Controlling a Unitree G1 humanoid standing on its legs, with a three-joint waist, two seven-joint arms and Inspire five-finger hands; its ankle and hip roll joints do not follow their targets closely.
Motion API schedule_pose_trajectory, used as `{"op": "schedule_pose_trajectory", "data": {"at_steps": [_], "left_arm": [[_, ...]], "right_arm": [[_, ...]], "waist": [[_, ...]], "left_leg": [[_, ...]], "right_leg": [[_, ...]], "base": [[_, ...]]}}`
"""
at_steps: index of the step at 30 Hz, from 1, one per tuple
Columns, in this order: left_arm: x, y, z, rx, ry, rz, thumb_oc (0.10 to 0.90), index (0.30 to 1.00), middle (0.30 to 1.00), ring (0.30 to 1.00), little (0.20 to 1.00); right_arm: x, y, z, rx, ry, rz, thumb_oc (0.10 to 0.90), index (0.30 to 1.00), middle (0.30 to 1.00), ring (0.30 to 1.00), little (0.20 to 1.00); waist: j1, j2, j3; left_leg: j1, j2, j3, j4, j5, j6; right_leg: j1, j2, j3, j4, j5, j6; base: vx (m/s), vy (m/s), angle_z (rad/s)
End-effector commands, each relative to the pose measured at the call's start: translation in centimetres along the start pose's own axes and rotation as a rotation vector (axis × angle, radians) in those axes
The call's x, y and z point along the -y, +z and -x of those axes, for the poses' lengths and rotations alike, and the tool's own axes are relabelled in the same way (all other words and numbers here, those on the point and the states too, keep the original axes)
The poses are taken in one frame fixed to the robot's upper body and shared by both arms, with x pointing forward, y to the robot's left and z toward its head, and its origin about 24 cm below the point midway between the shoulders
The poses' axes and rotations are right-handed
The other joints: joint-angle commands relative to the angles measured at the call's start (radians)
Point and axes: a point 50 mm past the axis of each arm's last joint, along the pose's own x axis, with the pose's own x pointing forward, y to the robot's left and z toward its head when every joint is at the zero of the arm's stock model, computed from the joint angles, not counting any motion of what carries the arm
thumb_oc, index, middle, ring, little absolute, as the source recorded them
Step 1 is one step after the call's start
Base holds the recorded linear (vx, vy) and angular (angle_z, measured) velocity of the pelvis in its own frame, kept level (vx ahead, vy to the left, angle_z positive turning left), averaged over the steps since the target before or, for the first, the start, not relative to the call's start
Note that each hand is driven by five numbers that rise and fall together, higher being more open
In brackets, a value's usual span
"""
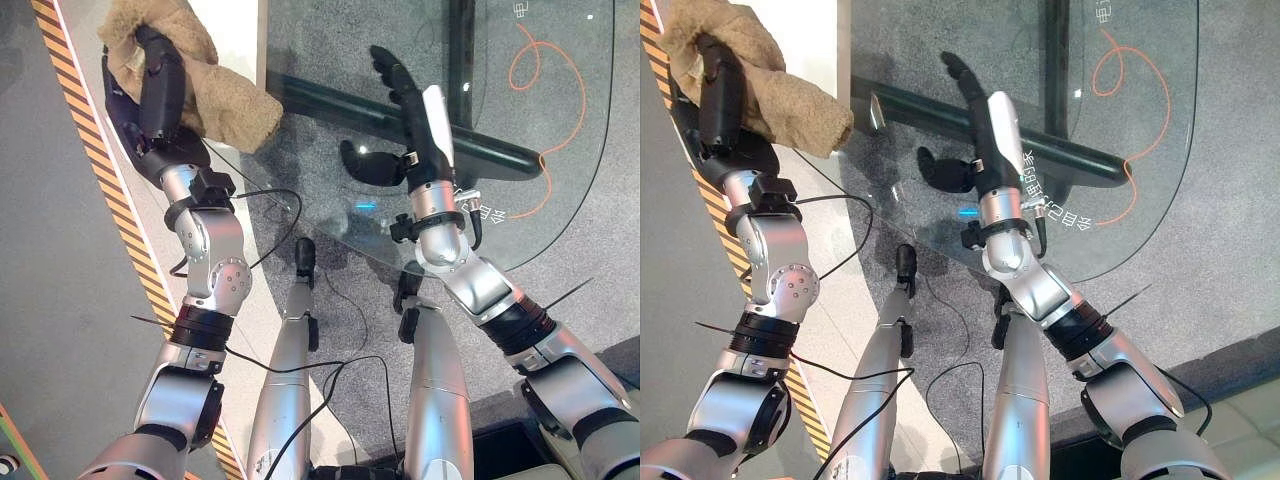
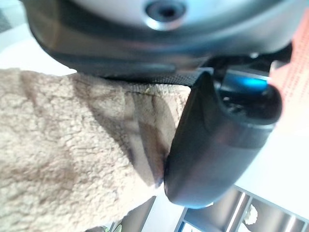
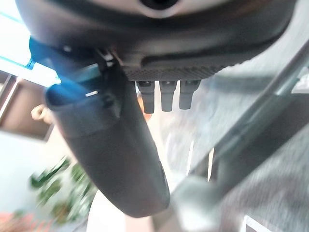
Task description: Wipe the table with a cloth and put it in the basket.
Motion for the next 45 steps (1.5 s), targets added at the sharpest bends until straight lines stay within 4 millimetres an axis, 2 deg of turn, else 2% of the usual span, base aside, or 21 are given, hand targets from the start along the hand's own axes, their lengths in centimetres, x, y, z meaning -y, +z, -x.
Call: {"op": "schedule_pose_trajectory", "data": {"at_steps": [1,4,6,8,12,15,16,18,20,21,23,26,31,36,40,45], "left_arm": [[4.4,6.9,-2.7,0.415,-0.171,0.063,0.100,0.300,0.300,0.300,0.200],[4.1,7.1,-3.1,0.439,-0.160,0.028,0.100,0.300,0.300,0.300,0.200],[3.9,7.4,-3.8,0.478,-0.143,-0.045,0.100,0.300,0.300,0.300,0.200],[3.8,7.6,-4.0,0.486,-0.137,-0.062,0.100,0.300,0.300,0.300,0.200],[3.5,8.4,-5.7,0.514,-0.109,-0.109,0.100,0.300,0.300,0.300,0.200],[3.7,9.0,-6.6,0.537,-0.089,-0.159,0.100,0.300,0.300,0.300,0.200],[3.7,9.6,-7.4,0.557,-0.066,-0.207,0.100,0.300,0.300,0.300,0.200],[3.6,10.2,-8.1,0.577,-0.043,-0.254,0.100,0.300,0.300,0.300,0.200],[3.5,10.5,-8.6,0.588,-0.027,-0.285,0.100,0.300,0.300,0.300,0.200],[3.5,10.8,-9.2,0.601,-0.007,-0.333,0.100,0.300,0.300,0.300,0.200],[3.6,11.0,-9.5,0.609,0.004,-0.356,0.100,0.300,0.300,0.300,0.200],[3.9,11.6,-10.4,0.630,0.032,-0.424,0.100,0.300,0.300,0.300,0.200],[4.3,11.9,-11.2,0.640,0.056,-0.500,0.100,0.300,0.300,0.300,0.200],[4.2,11.6,-11.8,0.624,0.093,-0.610,0.100,0.300,0.300,0.300,0.200],[3.2,11.2,-12.3,0.582,0.145,-0.675,0.100,0.300,0.300,0.300,0.200],[2.0,10.9,-13.0,0.536,0.202,-0.836,0.100,0.300,0.300,0.300,0.200]], "right_arm": [[3.5,3.7,-1.8,0.240,-0.254,-0.029,0.800,0.900,0.900,0.900,0.900],[5.0,2.1,-1.9,0.192,-0.331,0.003,0.800,0.900,0.900,0.900,0.900],[7.0,-0.3,-2.1,0.110,-0.427,0.024,0.800,0.900,0.900,0.900,0.900],[7.7,-1.0,-2.0,0.087,-0.459,0.024,0.800,0.900,0.900,0.900,0.900],[10.9,-4.2,-2.0,-0.018,-0.585,0.057,0.800,0.900,0.900,0.900,0.900],[12.6,-5.7,-1.7,-0.081,-0.664,0.072,0.800,0.900,0.900,0.900,0.900],[14.1,-7.0,-1.3,-0.128,-0.733,0.091,0.800,0.900,0.900,0.900,0.900],[15.3,-8.1,-0.7,-0.181,-0.797,0.094,0.800,0.900,0.900,0.900,0.900],[16.0,-9.0,-0.1,-0.216,-0.828,0.110,0.800,0.900,0.900,0.900,0.900],[17.0,-10.4,0.9,-0.278,-0.868,0.129,0.800,0.900,0.900,0.900,0.900],[17.6,-11.2,1.5,-0.317,-0.882,0.150,0.800,0.900,0.900,0.900,0.900],[19.2,-13.5,3.6,-0.435,-0.910,0.190,0.800,0.900,0.900,0.900,0.900],[19.7,-15.8,6.2,-0.567,-0.892,0.226,0.800,0.900,0.900,0.900,0.900],[19.0,-17.6,8.5,-0.697,-0.825,0.262,0.800,0.900,0.900,0.900,0.900],[18.4,-18.7,10.0,-0.791,-0.747,0.313,0.800,0.900,0.900,0.900,0.900],[17.5,-19.9,11.7,-0.892,-0.664,0.336,0.800,0.900,0.900,0.900,0.900]], "waist": [[0.006,-0.027,-0.026],[-0.001,-0.027,-0.026],[-0.009,-0.026,-0.026],[-0.011,-0.025,-0.026],[-0.020,-0.027,-0.026],[-0.026,-0.027,-0.026],[-0.030,-0.027,-0.026],[-0.035,-0.026,-0.026],[-0.038,-0.026,-0.026],[-0.042,-0.027,-0.026],[-0.044,-0.027,-0.026],[-0.046,-0.025,-0.026],[-0.051,-0.028,-0.026],[-0.058,-0.032,-0.026],[-0.064,-0.030,-0.026],[-0.074,-0.025,-0.026]], "left_leg": [[0.016,-0.035,0.063,0.146,-0.194,0.027],[0.015,-0.032,0.066,0.150,-0.199,0.026],[0.015,-0.027,0.069,0.155,-0.206,0.025],[0.014,-0.025,0.070,0.157,-0.207,0.025],[0.010,-0.017,0.074,0.157,-0.213,0.023],[0.009,-0.013,0.075,0.159,-0.215,0.021],[0.008,-0.009,0.077,0.160,-0.216,0.020],[0.008,-0.005,0.078,0.161,-0.217,0.018],[0.009,-0.003,0.079,0.162,-0.218,0.018],[0.008,0.000,0.079,0.165,-0.221,0.019],[0.008,0.001,0.079,0.166,-0.222,0.020],[0.004,0.007,0.078,0.169,-0.224,0.022],[-0.001,0.012,0.078,0.174,-0.226,0.024],[-0.005,0.014,0.076,0.179,-0.228,0.027],[-0.004,0.015,0.079,0.179,-0.225,0.027],[-0.004,0.016,0.082,0.175,-0.222,0.026]], "right_leg": [[0.076,0.038,0.021,-0.259,0.122,0.037],[0.073,0.038,0.026,-0.258,0.121,0.038],[0.070,0.039,0.030,-0.252,0.118,0.039],[0.068,0.041,0.032,-0.251,0.118,0.040],[0.061,0.046,0.036,-0.250,0.116,0.042],[0.059,0.048,0.038,-0.247,0.115,0.042],[0.057,0.049,0.040,-0.247,0.114,0.041],[0.057,0.051,0.041,-0.246,0.113,0.041],[0.056,0.053,0.042,-0.244,0.111,0.040],[0.057,0.055,0.044,-0.243,0.108,0.039],[0.057,0.056,0.045,-0.243,0.107,0.038],[0.057,0.056,0.045,-0.243,0.105,0.036],[0.053,0.057,0.045,-0.242,0.104,0.035],[0.051,0.061,0.048,-0.238,0.103,0.033],[0.048,0.062,0.052,-0.237,0.103,0.031],[0.042,0.068,0.060,-0.237,0.101,0.027]], "base": [[0.00,0.030,-0.02],[0.00,0.021,-0.02],[0.00,0.031,-0.06],[0.00,0.015,-0.05],[0.00,0.005,-0.01],[0.00,0.012,-0.07],[0.00,0.020,-0.10],[0.00,0.028,-0.07],[0.01,0.032,-0.05],[0.02,0.031,-0.04],[0.01,0.020,-0.04],[0.01,0.008,-0.06],[0.00,0.000,-0.01],[0.00,0.000,0.00],[0.00,0.021,0.00],[0.01,0.048,-0.01]]}}
